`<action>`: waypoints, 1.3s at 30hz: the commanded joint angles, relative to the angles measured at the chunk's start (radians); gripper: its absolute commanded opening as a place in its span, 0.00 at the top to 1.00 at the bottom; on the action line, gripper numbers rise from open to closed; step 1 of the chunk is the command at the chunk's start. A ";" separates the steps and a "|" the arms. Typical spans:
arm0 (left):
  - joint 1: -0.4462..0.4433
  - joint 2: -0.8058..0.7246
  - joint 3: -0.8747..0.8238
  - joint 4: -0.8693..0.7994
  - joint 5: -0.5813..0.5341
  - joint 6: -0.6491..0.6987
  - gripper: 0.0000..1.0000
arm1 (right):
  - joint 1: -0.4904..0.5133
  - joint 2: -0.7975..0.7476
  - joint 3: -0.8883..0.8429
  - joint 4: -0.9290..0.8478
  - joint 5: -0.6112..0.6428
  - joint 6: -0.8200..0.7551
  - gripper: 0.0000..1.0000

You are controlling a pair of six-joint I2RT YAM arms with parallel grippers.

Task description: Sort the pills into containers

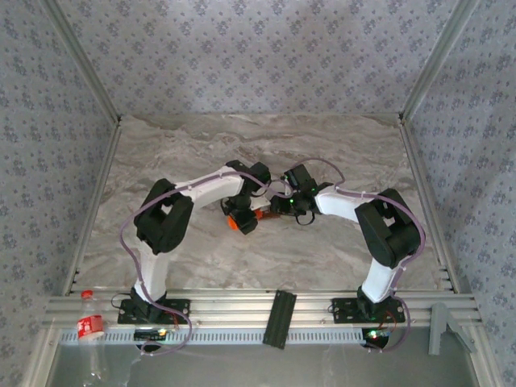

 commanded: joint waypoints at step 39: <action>-0.047 0.032 0.084 -0.148 -0.176 -0.005 1.00 | 0.011 0.033 -0.037 -0.073 0.034 0.011 0.63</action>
